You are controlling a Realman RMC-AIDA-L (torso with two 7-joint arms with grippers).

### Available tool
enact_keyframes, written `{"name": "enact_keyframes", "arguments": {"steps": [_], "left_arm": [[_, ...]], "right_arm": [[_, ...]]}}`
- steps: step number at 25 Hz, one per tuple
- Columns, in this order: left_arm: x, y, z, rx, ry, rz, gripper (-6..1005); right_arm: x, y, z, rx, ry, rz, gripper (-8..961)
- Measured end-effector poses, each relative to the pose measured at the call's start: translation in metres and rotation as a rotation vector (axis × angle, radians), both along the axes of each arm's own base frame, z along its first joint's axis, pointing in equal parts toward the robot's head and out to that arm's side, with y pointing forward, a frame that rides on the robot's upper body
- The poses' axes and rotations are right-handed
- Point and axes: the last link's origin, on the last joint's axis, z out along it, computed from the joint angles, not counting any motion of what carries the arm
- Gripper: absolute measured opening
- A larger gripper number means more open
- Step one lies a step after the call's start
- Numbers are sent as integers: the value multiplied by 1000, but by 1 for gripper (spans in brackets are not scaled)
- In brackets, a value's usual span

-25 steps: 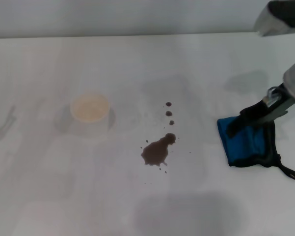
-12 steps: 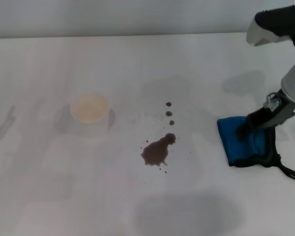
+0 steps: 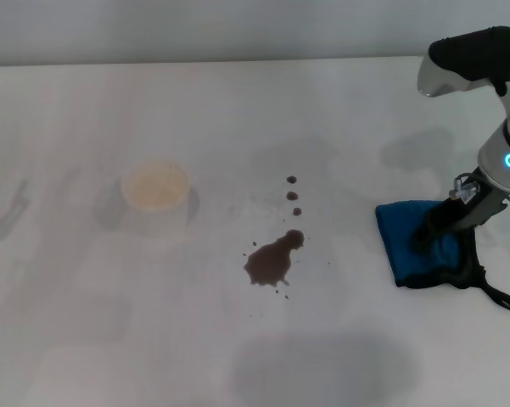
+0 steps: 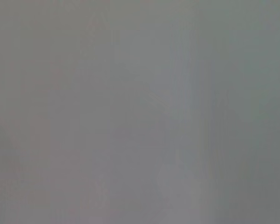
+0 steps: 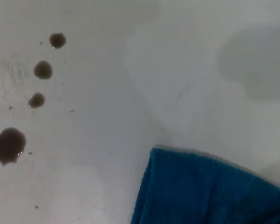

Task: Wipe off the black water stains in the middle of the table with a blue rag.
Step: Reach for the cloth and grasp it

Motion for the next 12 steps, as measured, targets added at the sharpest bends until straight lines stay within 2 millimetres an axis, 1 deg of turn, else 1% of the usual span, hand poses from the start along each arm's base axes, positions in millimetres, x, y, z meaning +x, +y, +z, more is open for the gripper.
{"name": "enact_keyframes", "arguments": {"steps": [5,12], "left_arm": [[1,1,0,0,0,-3,890],[4,3,-2,-1,-4,-12,890]], "right_arm": [[-1,-1,-7,-17,-22,15,716],[-2,1,-17,-51,-63,33,705]]}}
